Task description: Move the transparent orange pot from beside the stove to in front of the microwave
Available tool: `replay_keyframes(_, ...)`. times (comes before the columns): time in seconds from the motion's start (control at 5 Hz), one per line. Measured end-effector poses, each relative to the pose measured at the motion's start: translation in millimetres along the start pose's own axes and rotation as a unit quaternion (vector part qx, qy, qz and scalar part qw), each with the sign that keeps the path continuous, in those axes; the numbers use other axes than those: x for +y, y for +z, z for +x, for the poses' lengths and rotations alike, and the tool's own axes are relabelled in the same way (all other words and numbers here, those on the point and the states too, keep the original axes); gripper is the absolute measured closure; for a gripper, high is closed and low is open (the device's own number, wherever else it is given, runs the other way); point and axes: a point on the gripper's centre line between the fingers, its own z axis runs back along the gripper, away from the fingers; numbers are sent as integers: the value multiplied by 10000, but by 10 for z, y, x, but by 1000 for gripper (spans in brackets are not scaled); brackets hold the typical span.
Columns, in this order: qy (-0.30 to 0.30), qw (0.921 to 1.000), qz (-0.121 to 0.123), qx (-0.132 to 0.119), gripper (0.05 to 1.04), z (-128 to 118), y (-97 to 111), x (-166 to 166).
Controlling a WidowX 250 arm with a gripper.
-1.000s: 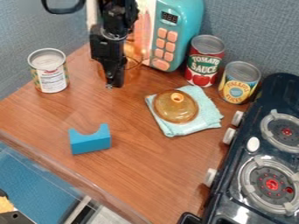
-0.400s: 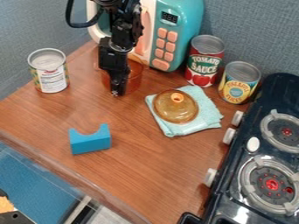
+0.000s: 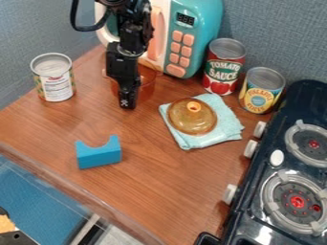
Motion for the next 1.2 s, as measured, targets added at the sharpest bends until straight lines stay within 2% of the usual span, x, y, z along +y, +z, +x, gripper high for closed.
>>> replay_keyframes(0.2, 1, 10000, -92, 18, 194, -8, 97, 6)
replay_keyframes(0.4, 4, 9990, -450, -36, 74, 10, 458, -16)
replay_keyframes(0.6, 118, 9977, -657, -98, 79, 68, 662, -9)
replay_keyframes(1.2, 142, 9976, -672, -93, 83, 68, 673, -11)
